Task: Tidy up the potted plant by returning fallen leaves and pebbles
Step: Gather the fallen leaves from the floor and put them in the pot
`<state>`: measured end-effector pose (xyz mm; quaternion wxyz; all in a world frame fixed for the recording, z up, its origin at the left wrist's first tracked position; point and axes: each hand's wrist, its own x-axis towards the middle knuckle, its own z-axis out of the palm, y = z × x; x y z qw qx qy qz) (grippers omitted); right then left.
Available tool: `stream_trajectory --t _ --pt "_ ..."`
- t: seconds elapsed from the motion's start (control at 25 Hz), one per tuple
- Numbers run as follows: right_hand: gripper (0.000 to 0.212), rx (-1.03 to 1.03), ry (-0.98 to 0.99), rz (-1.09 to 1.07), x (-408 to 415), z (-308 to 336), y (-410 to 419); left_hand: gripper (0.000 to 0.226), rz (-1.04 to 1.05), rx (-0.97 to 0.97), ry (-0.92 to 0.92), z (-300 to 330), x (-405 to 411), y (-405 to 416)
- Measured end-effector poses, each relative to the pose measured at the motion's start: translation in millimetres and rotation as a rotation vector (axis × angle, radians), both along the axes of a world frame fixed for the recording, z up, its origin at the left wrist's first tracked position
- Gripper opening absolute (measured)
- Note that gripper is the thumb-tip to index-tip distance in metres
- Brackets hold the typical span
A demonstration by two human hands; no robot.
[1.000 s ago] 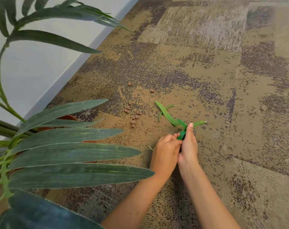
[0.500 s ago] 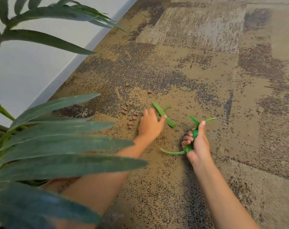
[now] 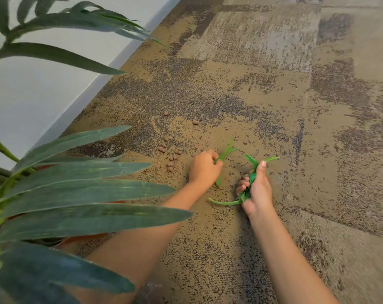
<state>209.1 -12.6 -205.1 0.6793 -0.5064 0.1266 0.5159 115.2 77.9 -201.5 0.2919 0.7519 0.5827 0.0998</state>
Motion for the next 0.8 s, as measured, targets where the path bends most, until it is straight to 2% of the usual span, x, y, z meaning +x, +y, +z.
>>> stream_trajectory --t 0.12,0.2,0.32,0.44,0.52,0.6,0.68,0.8 --pt "0.035 -0.030 0.016 -0.056 -1 1 1 0.013 0.051 -0.308 -0.302 6 0 -28" --pt "0.035 -0.071 -0.017 -0.089 -4 1 -2 0.010 0.029 -0.448 -0.381 6 -2 -42" --pt "0.034 -0.146 -0.226 -0.093 -10 2 -12 0.014 -0.042 -0.463 -0.383 5 -3 -60" --pt "0.036 -0.267 -0.542 -0.010 -19 3 -20 0.022 -0.078 -0.316 -0.294 7 2 -81" --pt "0.038 -0.348 -0.711 0.048 -24 3 -25 0.028 -0.052 -0.295 -0.282 8 7 -94" --pt "0.038 -0.358 -0.754 0.046 -27 7 -31 0.029 0.010 -0.418 -0.410 12 10 -107" --pt "0.034 -0.363 -0.756 0.056 -31 11 -36 0.030 0.124 -0.600 -0.624 20 10 -115" --pt "0.030 -0.344 -0.837 0.121 -48 12 -43 0.030 0.337 -0.671 -0.823 32 3 -129"
